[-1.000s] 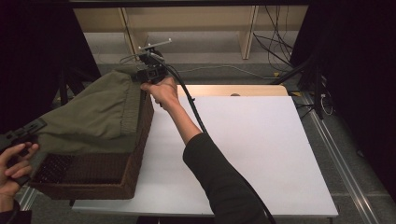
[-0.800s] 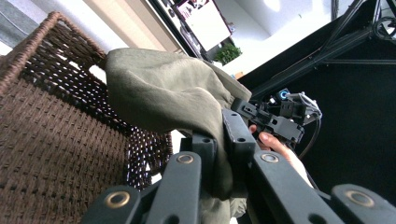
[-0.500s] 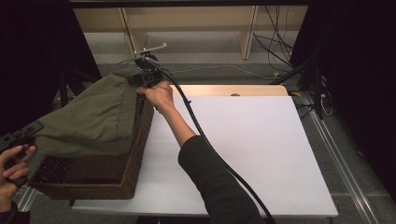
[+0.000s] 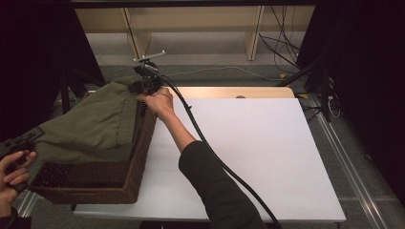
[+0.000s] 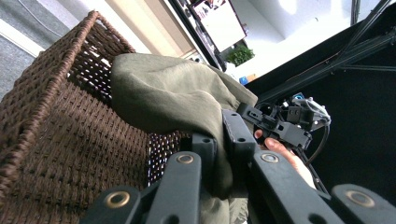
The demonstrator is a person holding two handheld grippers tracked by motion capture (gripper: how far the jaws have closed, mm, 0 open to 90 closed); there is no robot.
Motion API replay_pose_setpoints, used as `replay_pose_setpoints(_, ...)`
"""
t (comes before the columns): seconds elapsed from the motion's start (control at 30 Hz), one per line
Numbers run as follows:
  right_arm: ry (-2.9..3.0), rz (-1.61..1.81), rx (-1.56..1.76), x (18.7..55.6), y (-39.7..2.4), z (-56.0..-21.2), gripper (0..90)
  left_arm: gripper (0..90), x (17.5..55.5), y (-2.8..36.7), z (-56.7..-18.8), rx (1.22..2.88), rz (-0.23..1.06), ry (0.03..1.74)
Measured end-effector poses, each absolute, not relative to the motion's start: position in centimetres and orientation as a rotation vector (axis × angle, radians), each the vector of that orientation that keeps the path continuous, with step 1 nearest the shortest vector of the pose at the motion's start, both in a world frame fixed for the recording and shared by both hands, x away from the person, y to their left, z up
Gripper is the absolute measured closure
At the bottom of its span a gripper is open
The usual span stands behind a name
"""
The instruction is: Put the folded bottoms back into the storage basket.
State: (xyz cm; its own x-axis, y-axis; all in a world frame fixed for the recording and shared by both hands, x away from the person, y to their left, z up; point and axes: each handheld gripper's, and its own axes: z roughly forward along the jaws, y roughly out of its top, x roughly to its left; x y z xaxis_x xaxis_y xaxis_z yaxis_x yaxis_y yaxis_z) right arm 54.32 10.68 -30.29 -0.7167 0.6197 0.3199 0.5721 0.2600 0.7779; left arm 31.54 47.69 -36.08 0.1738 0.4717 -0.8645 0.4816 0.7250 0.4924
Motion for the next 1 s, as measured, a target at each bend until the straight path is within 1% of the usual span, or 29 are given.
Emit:
replay_pose_setpoints(0.77,2.49,1.45,1.168,54.2,11.5,-31.8,81.5,84.3,31.5,48.5,-37.1,0.835,-0.01,1.501)
replay_pose_setpoints(0.87,2.49,1.443,1.166,54.3,11.6,-31.9,81.2,83.9,31.6,48.2,-37.2,0.833,-0.011,1.528)
replay_pose_setpoints(0.9,2.49,1.441,1.169,54.3,11.6,-31.9,80.1,81.6,31.7,48.0,-37.1,0.85,0.01,1.557)
replay_pose_setpoints(0.93,2.49,1.437,1.176,54.4,11.5,-32.0,76.2,68.8,31.9,47.8,-36.8,0.919,0.051,1.618)
replay_pose_setpoints(0.97,2.488,1.441,1.194,54.6,11.5,-32.1,68.1,48.9,32.2,47.4,-36.4,1.002,0.105,1.711)
replay_pose_setpoints(1.0,2.498,1.45,1.222,55.0,11.4,-32.2,55.4,33.1,32.4,47.2,-36.3,1.064,0.153,1.785)
